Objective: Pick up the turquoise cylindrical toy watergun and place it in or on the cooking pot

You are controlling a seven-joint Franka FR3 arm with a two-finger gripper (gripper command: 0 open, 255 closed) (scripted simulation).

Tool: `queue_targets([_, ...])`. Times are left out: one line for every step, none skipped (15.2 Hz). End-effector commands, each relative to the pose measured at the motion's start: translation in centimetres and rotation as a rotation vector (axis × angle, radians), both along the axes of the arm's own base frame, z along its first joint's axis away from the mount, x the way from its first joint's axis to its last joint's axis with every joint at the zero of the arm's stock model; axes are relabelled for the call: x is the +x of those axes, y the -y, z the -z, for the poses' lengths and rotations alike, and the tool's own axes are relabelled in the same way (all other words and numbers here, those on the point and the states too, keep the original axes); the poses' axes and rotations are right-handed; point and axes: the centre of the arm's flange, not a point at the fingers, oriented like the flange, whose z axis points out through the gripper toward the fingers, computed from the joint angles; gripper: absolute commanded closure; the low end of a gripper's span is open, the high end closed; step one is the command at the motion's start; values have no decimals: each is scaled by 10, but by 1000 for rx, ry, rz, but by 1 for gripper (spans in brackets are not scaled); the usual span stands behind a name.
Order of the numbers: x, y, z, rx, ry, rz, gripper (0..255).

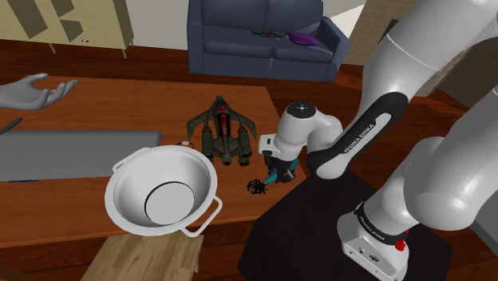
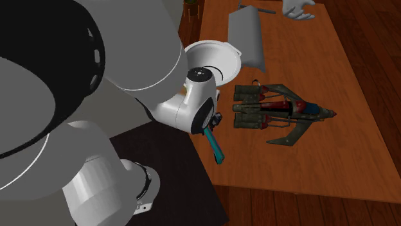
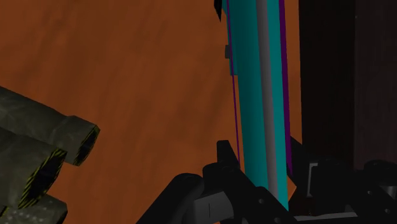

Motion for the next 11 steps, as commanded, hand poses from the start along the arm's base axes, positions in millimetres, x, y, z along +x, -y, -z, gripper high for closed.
queue_targets([1, -1, -11, 1, -1, 1, 255])
queue_targets([1, -1, -16, 1, -1, 1, 255])
queue_targets([1, -1, -21, 1, -1, 1, 255])
queue_targets([1, -1, -26, 1, -1, 1, 255])
queue_targets([1, -1, -32, 1, -1, 1, 255])
queue_targets([1, -1, -37, 1, -1, 1, 255])
queue_targets([1, -1, -42, 1, -1, 1, 255])
queue_targets([1, -1, -48, 1, -1, 1, 255])
queue_targets([1, -1, -53, 1, -1, 1, 255])
queue_targets([1, -1, -58, 1, -1, 1, 255])
queue_targets([1, -1, -63, 1, -1, 1, 255])
